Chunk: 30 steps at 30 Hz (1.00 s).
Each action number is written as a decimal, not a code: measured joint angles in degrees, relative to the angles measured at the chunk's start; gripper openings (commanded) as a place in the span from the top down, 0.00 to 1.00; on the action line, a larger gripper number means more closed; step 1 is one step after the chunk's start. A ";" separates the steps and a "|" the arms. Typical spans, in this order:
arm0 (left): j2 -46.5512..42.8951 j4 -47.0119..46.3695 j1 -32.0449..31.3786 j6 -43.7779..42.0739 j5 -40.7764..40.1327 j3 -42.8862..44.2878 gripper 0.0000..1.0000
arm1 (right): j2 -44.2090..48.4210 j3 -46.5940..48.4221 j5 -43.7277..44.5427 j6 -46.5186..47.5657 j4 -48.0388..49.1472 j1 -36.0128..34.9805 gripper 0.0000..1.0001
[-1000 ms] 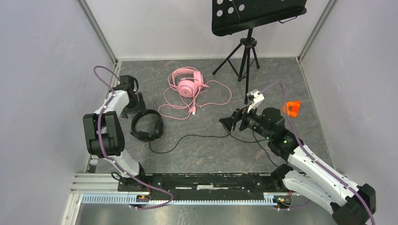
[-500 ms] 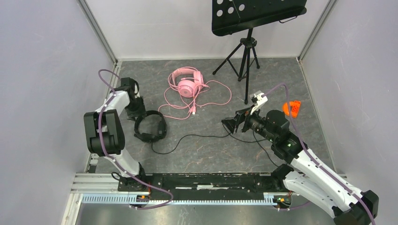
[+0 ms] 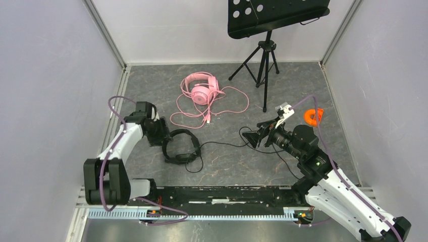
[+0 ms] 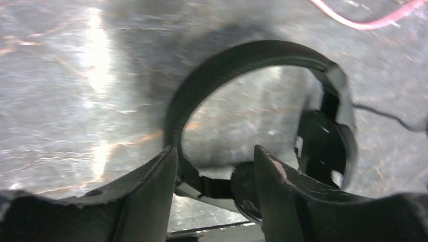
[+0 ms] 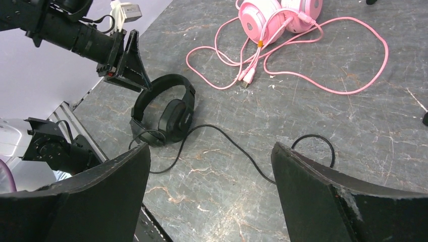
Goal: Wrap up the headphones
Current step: Move the headphones to the center of the board.
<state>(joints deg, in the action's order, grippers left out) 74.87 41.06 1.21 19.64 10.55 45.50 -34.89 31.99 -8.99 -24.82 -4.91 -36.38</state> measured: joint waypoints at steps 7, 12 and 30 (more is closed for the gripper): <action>-6.01 0.42 -5.05 0.28 -1.55 1.16 0.27 | 1.75 -0.11 0.02 -1.31 -0.85 0.00 0.08; -0.63 0.85 -4.90 -3.76 -5.60 5.70 0.36 | 1.97 -0.13 0.09 -1.46 -1.62 0.00 0.08; 6.36 -2.23 -7.08 -30.86 -1.90 5.40 0.35 | -0.87 0.31 1.33 0.87 -5.27 0.00 0.06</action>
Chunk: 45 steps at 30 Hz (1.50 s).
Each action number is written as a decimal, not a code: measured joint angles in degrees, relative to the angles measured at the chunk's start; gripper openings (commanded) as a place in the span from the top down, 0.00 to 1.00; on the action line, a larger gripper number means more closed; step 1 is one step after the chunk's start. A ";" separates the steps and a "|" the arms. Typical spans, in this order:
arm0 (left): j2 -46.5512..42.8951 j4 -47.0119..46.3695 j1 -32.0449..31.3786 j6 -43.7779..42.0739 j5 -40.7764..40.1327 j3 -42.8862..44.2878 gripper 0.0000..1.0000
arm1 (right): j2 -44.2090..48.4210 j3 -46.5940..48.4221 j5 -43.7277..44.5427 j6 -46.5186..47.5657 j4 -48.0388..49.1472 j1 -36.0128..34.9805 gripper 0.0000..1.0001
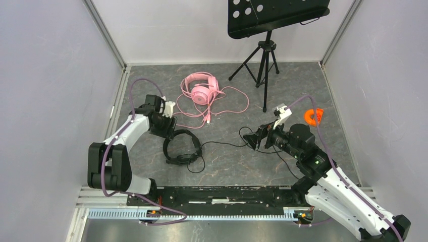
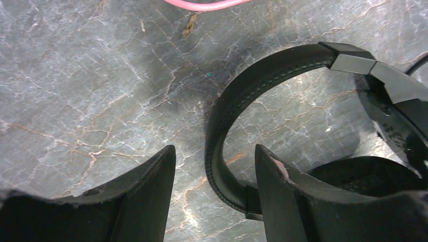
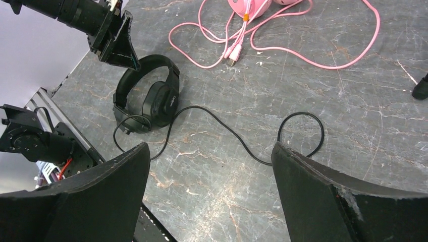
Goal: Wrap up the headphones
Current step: Move the headphones to the center of the board, then pick up the headphones from the center of the board.
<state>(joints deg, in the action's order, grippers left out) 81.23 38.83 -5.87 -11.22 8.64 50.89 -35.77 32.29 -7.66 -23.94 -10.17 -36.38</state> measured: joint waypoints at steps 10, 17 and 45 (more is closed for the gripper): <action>3.74 -2.19 0.02 -3.26 -2.64 -0.07 0.43 | 0.44 2.97 0.85 2.19 -1.62 0.00 0.05; 5.18 -3.19 0.00 -3.41 -2.60 -0.07 0.47 | 1.20 3.26 0.85 2.60 -1.84 0.00 0.05; 7.02 -1.66 -5.40 -3.50 -8.33 -0.61 0.98 | 1.77 4.24 1.27 2.64 -4.33 0.00 0.05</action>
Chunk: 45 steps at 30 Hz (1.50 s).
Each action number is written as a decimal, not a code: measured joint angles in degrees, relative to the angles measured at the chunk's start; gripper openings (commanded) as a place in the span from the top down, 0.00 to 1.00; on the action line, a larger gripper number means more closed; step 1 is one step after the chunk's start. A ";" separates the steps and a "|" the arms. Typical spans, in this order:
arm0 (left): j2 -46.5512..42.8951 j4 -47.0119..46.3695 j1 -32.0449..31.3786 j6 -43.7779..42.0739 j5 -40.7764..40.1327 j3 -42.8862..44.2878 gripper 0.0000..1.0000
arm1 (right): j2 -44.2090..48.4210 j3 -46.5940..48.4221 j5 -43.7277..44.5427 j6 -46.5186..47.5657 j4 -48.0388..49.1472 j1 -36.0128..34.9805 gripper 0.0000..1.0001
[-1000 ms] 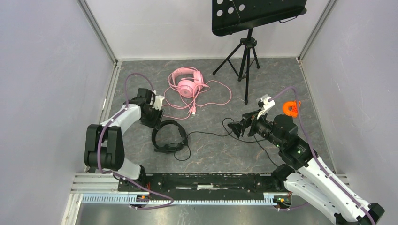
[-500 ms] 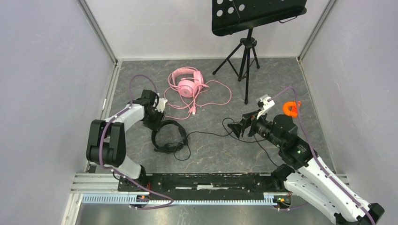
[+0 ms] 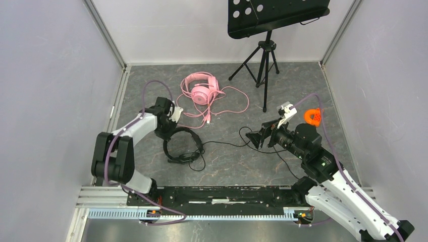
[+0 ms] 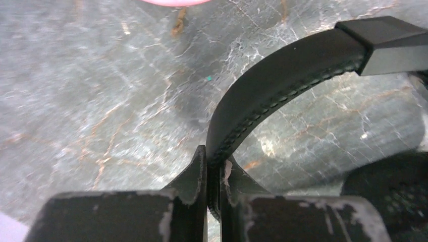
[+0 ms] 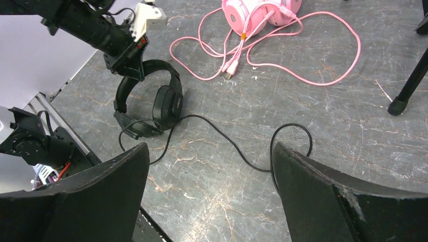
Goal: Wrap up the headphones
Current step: Pick up the headphones from the center of the board.
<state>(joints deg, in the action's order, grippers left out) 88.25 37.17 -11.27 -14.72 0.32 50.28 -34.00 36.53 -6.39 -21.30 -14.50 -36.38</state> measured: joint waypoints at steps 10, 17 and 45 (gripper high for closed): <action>-20.52 0.42 -1.44 6.05 -3.76 3.96 0.98 | 1.53 -5.75 -6.08 0.26 12.57 0.00 0.09; -23.34 3.89 -1.68 17.79 -3.63 14.01 0.98 | -5.51 -5.97 -6.91 6.95 19.71 0.00 0.11; -24.74 15.54 -3.80 26.88 8.83 20.59 0.98 | -15.76 13.68 6.08 28.44 20.90 -19.52 0.17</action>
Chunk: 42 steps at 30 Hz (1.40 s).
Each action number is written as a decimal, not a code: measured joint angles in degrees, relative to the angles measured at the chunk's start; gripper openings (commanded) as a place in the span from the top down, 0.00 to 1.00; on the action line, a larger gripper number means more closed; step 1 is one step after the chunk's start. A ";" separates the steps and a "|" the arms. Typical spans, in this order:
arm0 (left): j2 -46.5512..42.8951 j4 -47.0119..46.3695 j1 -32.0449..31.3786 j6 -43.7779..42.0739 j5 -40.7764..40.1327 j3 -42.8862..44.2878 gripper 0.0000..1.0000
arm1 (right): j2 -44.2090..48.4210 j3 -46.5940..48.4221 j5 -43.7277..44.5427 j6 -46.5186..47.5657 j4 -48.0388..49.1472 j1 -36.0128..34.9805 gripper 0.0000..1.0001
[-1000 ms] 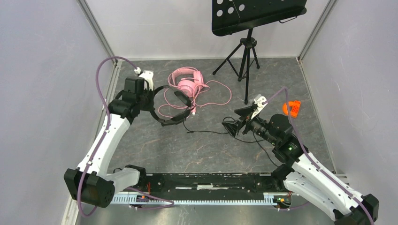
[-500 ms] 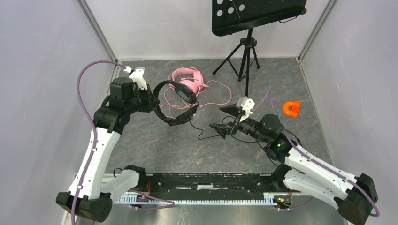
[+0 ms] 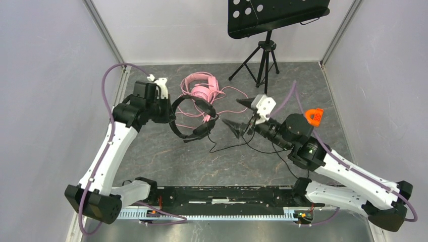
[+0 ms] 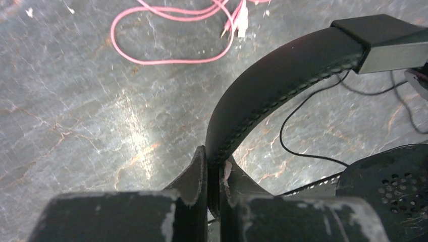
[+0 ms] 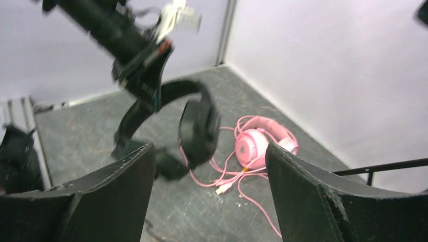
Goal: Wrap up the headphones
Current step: Pick up the headphones from the center of the board.
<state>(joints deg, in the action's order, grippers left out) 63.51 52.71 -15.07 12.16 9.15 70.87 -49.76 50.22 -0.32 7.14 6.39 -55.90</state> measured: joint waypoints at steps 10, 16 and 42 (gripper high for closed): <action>1.92 3.06 -6.58 0.04 -2.32 0.00 0.98 | -11.82 14.49 12.92 -3.08 -12.37 -3.13 0.16; 1.92 3.23 -7.32 0.02 -3.30 -0.92 0.98 | -19.85 15.28 14.32 -4.81 -16.94 -3.96 0.17; 3.96 3.48 -7.56 0.07 0.28 -2.62 0.81 | -31.32 19.26 19.80 -5.70 -20.22 -4.42 0.99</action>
<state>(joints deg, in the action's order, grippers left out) 67.46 56.18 -22.63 12.23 9.43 68.25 -81.08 69.47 19.49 1.43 -13.82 -60.31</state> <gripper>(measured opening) 0.081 0.361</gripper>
